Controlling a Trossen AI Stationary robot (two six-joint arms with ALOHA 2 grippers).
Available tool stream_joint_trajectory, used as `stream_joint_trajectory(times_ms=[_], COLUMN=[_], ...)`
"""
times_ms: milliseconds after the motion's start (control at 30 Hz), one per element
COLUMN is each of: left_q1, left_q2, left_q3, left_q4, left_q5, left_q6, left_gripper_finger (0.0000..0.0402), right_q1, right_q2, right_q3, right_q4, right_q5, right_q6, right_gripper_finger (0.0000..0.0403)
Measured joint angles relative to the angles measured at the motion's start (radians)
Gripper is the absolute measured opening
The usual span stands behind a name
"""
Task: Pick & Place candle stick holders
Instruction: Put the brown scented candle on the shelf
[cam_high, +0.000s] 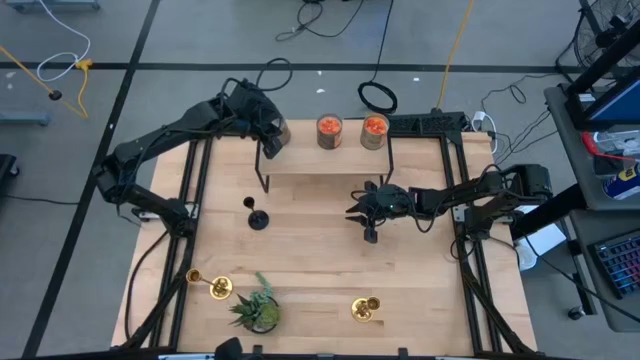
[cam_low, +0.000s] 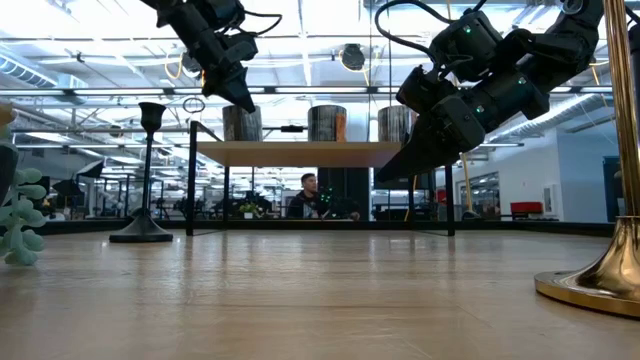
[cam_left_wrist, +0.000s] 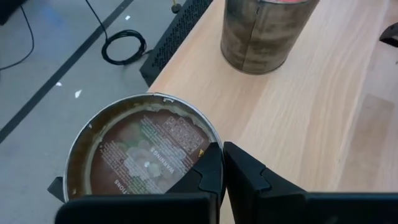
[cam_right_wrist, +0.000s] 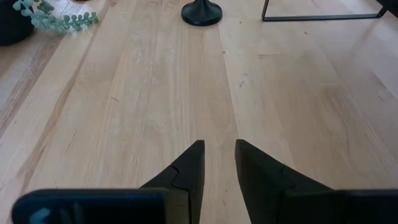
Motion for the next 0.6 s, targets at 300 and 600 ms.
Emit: stream_joint_trajectory(times_ms=[300,600], left_q1=[0.0,-0.002], left_q2=[0.0,0.001], left_q3=[0.0,0.0], left_q4=[-0.004,-0.003], left_q5=[0.0,0.0], left_q6=[0.01,0.018], left_gripper_finger=[0.002,0.0079], right_q1=[0.0,0.0], right_q2=[0.0,0.0], right_q3=[0.0,0.0], right_q4=[-0.001,-0.002], right_q5=[0.0,0.0], right_q6=[0.0,0.0], right_gripper_finger=[0.0084,0.0084])
